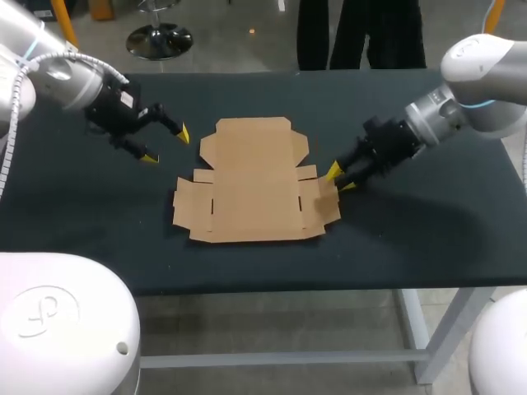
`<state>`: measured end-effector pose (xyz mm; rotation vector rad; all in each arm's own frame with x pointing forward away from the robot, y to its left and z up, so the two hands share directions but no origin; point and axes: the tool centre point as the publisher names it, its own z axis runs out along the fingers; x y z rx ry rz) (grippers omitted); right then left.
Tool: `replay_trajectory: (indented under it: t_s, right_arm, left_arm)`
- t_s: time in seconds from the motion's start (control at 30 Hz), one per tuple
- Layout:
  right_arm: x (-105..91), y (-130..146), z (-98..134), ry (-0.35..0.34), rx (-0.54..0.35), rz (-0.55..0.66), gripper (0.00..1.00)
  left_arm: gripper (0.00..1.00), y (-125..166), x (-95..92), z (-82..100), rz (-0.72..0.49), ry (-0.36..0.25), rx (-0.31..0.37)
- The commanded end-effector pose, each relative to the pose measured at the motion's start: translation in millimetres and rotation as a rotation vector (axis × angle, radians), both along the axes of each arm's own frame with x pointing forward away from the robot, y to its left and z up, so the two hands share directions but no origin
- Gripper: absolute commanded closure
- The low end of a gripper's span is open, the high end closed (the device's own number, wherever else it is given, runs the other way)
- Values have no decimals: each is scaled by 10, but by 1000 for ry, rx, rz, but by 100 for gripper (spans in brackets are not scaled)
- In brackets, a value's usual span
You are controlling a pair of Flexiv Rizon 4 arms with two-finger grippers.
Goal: Assemble the packaging by folding the flat box into shape, placing the metal phone stand inside, and closing the box properly
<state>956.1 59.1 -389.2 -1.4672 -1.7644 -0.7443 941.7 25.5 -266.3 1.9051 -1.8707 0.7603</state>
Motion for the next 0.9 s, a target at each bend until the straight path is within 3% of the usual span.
replay_trajectory:
  t_s: [0.03, 0.1, 0.13, 0.17, 0.2, 0.43, 0.7, 0.9]
  right_arm:
    - [-49, -211, 271, -57, -22, -30, 41]
    - [9, -305, 347, -91, -39, -43, 56]
    - [49, -351, 380, -104, -46, -52, 62]
    - [75, -381, 399, -113, -51, -59, 70]
    - [120, -434, 436, -132, -61, -71, 100]
    - [335, -571, 553, -241, -95, -79, 100]
    - [440, -493, 537, -350, -108, -57, 100]
    - [443, -471, 506, -347, -111, -55, 100]
  left_arm:
    - [16, 5, -2, 29, 0, -4, 8]
    - [67, 7, 12, 28, 1, -5, 11]
    - [100, 9, 19, 27, 1, -6, 12]
    - [100, 10, 22, 27, 1, -9, 15]
    - [100, 11, 27, 25, -1, -14, 20]
    - [100, 19, 61, -22, -49, -21, 46]
    - [100, 24, 136, -167, -121, -17, 82]
    - [100, 11, 171, -248, -129, 9, 107]
